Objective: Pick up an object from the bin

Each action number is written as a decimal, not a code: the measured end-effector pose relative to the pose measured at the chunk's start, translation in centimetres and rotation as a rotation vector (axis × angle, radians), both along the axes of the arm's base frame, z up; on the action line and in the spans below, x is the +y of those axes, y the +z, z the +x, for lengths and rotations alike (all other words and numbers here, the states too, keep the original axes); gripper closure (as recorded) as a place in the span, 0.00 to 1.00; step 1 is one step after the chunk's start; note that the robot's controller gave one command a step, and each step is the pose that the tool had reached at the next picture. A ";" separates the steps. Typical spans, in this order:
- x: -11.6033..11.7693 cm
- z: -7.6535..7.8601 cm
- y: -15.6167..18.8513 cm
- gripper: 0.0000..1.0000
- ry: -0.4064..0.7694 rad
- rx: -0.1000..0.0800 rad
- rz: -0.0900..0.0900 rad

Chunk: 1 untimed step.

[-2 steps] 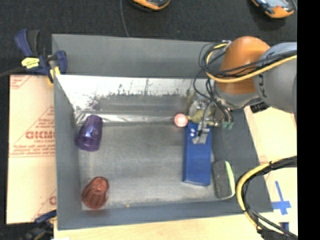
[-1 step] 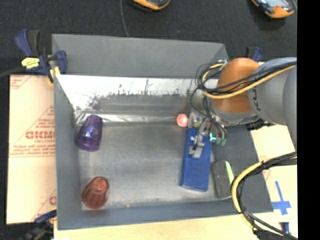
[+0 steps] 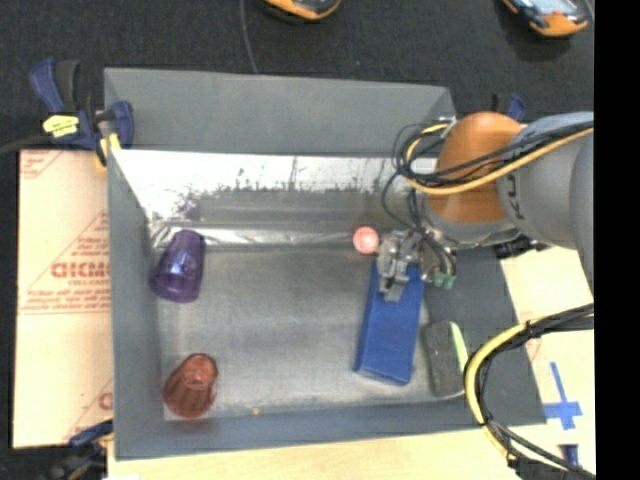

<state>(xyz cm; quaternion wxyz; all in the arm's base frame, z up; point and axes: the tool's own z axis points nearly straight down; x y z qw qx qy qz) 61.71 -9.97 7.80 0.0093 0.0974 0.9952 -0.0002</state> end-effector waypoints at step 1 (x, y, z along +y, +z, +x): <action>0.0 -0.1 -0.3 0.00 0.000 0.002 0.000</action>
Offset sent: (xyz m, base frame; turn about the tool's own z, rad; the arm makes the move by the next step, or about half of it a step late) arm 0.0000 0.0000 0.0000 0.0000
